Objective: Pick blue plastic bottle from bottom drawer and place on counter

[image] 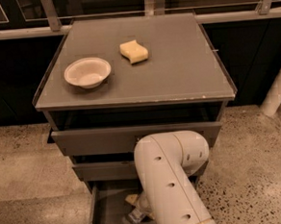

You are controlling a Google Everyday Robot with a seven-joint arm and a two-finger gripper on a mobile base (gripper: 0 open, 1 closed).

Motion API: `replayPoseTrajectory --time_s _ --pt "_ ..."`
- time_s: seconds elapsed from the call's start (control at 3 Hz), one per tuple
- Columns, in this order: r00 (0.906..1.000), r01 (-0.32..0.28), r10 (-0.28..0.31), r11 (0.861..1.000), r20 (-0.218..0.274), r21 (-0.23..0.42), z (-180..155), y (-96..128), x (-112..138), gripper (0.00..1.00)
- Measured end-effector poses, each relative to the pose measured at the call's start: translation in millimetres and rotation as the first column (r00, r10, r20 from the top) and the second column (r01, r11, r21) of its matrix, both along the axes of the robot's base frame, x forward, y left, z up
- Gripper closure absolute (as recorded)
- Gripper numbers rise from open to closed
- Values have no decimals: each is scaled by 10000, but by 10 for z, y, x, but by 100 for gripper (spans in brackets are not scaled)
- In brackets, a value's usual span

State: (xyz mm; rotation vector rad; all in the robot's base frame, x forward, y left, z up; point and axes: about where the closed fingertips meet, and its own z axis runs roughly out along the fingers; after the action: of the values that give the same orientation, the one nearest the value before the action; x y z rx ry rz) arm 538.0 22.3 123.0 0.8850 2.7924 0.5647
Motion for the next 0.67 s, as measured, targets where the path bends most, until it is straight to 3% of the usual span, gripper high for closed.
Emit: replayPoseTrajectory --time_s 0.67 --pt "10000 0 0 10000 0 0 0 0 0 66"
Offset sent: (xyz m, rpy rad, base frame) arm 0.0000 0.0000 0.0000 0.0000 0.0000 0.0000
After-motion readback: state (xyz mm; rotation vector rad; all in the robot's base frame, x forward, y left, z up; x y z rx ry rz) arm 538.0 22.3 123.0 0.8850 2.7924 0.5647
